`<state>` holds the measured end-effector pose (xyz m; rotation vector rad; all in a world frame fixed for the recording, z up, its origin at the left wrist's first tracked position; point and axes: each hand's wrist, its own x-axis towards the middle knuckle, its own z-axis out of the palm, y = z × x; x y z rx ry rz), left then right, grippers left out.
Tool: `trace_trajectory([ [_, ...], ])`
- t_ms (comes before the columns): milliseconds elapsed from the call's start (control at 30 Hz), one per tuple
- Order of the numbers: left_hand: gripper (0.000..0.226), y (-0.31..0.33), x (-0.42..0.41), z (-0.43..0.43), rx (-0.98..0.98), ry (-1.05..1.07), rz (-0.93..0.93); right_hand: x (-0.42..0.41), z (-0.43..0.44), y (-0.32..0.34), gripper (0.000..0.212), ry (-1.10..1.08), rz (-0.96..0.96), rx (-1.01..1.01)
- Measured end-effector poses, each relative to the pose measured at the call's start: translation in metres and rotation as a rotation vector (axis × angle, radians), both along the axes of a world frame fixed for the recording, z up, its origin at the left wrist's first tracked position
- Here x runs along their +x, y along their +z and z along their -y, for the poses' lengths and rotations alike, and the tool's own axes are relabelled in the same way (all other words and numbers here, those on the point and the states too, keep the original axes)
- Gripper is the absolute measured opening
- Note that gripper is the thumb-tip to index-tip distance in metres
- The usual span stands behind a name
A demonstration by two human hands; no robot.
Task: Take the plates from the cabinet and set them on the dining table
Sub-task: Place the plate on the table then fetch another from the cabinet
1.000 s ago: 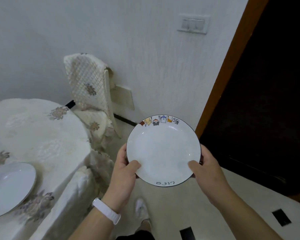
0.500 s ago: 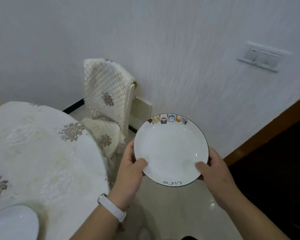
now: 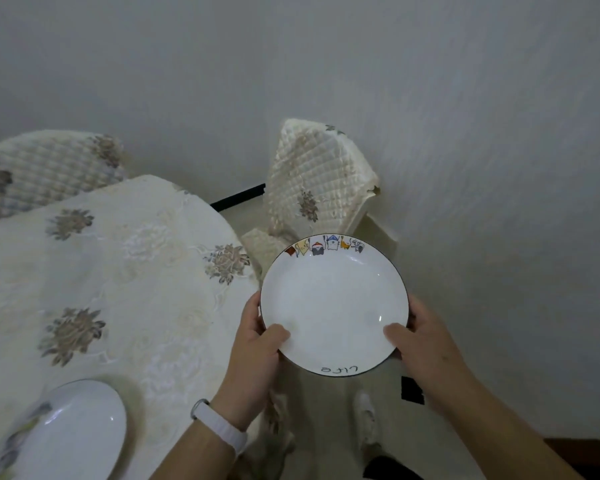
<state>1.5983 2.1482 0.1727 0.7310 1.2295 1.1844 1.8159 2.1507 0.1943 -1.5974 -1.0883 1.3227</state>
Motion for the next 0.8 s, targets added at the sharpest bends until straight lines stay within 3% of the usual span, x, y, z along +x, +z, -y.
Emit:
trace_trajectory([
  [267,0.059,0.000,0.045,-0.082,-0.078,0.202,0.013,0.035,-0.121,-0.010,0.055,0.207,-0.054,-0.031],
  [500,0.068,0.002,0.076,-0.155,-0.128,0.365,-0.075,0.062,-0.225,-0.025,0.057,0.385,-0.006,-0.032],
  [800,0.068,0.003,0.028,-0.163,-0.165,0.652,-0.139,-0.011,-0.290,-0.030,0.053,0.717,0.028,-0.012],
])
